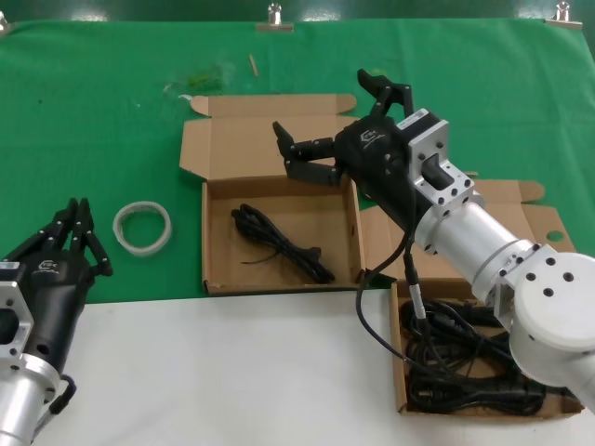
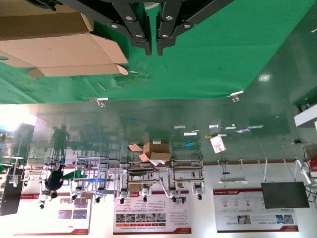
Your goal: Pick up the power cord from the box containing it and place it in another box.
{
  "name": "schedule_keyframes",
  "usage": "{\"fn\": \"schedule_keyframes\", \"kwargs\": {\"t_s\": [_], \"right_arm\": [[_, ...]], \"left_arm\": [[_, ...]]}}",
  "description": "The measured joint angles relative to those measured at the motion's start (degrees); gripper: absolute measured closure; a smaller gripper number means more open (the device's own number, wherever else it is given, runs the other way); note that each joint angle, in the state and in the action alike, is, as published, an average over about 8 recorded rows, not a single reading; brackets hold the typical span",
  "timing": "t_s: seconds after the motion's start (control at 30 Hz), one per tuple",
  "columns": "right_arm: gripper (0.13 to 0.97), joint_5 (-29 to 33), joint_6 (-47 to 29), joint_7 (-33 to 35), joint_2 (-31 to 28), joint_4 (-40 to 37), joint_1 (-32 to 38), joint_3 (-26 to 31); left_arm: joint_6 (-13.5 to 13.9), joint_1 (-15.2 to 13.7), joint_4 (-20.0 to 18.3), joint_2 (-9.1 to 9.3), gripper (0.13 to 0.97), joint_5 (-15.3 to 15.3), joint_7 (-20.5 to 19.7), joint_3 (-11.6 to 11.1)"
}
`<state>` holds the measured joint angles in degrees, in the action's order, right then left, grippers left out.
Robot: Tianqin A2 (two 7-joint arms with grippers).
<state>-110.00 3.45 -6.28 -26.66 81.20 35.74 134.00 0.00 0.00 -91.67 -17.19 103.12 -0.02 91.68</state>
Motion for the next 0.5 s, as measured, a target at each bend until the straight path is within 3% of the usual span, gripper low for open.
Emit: {"fn": "schedule_keyframes", "kwargs": {"t_s": [0.2, 0.5], "right_arm": [[0.189, 0.6, -0.3, 0.5, 0.8, 0.9, -3.1, -3.6], [0.137, 1.5, -0.8, 1.4, 2.1, 2.3, -7.8, -9.3]], "left_arm": [[0.0, 0.0, 0.0, 0.0, 0.909, 0.0, 0.0, 0.0], [0.0, 0.0, 0.0, 0.0, 0.795, 0.0, 0.0, 0.0]]}}
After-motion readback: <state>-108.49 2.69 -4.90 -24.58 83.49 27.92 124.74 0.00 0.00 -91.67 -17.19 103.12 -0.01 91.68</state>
